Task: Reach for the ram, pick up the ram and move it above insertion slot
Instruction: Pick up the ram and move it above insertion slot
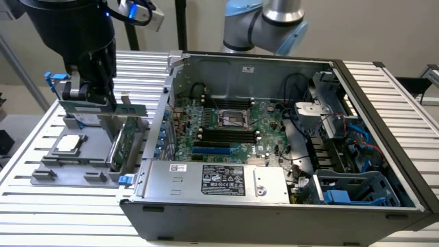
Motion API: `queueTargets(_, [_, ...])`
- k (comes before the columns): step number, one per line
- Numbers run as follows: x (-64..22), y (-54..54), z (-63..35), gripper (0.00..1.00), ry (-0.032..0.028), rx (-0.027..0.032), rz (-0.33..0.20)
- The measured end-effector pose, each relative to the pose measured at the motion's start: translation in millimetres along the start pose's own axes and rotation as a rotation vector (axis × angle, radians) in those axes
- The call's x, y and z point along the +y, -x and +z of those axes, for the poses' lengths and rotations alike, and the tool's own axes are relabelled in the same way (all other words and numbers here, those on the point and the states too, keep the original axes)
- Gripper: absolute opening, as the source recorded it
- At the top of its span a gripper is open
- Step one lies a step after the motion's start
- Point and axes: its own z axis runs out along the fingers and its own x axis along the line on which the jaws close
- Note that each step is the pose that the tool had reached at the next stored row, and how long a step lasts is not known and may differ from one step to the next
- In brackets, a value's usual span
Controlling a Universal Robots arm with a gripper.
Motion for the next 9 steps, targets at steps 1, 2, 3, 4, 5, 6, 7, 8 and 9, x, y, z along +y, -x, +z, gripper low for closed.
queueTargets(1, [-4.4,0.0,-0.9,0.14,0.0000,-0.0025,0.000])
queueTargets(2, [-8.9,-0.1,-1.6,0.14,0.0000,-0.0048,0.000])
queueTargets(3, [-13.3,-0.2,-2.1,0.14,-0.0001,-0.0068,0.000])
queueTargets(4, [-17.8,-0.3,-2.6,0.14,-0.0002,-0.0084,0.000])
queueTargets(5, [-22.6,-0.5,-3.0,0.14,-0.0002,-0.0098,-0.001])
queueTargets(6, [-26.9,-0.6,-3.3,0.14,-0.0003,-0.0109,-0.001])
queueTargets(7, [-31.4,-0.7,-3.6,0.14,-0.0004,-0.0121,-0.001])
queueTargets(8, [-35.9,-0.8,-3.9,0.14,-0.0003,-0.0131,-0.001])
queueTargets(9, [-40.8,-1.0,-4.2,0.14,-0.0004,-0.0141,-0.001])
